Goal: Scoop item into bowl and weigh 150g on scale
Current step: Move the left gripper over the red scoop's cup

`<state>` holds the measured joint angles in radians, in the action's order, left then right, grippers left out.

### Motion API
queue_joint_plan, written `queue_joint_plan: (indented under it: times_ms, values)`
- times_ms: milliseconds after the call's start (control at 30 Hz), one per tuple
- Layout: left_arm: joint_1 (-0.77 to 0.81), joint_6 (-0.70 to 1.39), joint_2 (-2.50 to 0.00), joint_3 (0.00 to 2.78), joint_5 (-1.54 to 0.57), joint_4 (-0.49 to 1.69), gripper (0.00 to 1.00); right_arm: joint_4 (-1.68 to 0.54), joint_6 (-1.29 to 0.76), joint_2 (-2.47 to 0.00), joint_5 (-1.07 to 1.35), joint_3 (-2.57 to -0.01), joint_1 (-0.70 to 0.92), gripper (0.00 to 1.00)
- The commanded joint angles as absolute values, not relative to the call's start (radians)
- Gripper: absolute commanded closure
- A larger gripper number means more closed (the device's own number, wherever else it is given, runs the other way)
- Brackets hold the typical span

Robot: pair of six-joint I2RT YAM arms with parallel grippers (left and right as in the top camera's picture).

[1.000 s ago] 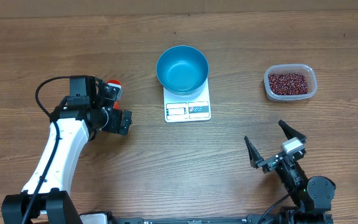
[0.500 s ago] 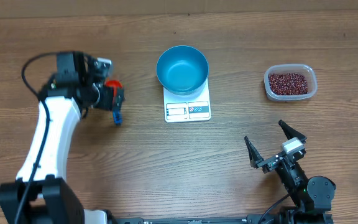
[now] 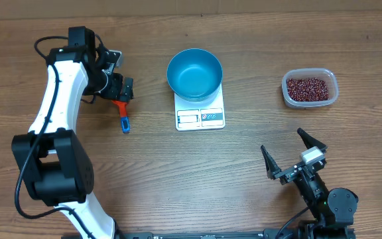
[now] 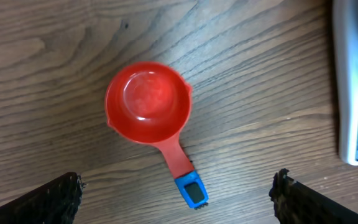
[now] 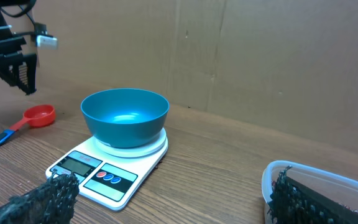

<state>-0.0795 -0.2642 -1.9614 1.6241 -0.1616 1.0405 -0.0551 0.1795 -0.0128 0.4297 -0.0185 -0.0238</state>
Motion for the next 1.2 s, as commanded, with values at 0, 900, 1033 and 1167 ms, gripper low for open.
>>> queue_joint_plan:
  times_ms: [0, 900, 1033, 1167]
  values:
    - [-0.088, -0.254, -2.004, 1.651, -0.118, 1.04, 0.0, -0.055, 0.173, -0.003, 0.421, -0.008, -0.018, 0.0]
    - [-0.131, -0.202, -2.031, 1.65, -0.06, 0.978, 0.0, -0.055, 0.173, -0.003, 0.421, -0.008, -0.018, 0.0]
    - [-0.131, -0.202, -2.031, 1.65, -0.06, 0.978, 0.0, -0.055, 0.173, -0.003, 0.421, -0.008, -0.018, 0.0]
    - [-0.131, -0.201, -2.031, 1.65, -0.06, 0.955, 0.0, -0.055, 0.173, -0.003, 0.421, -0.008, -0.018, 0.0]
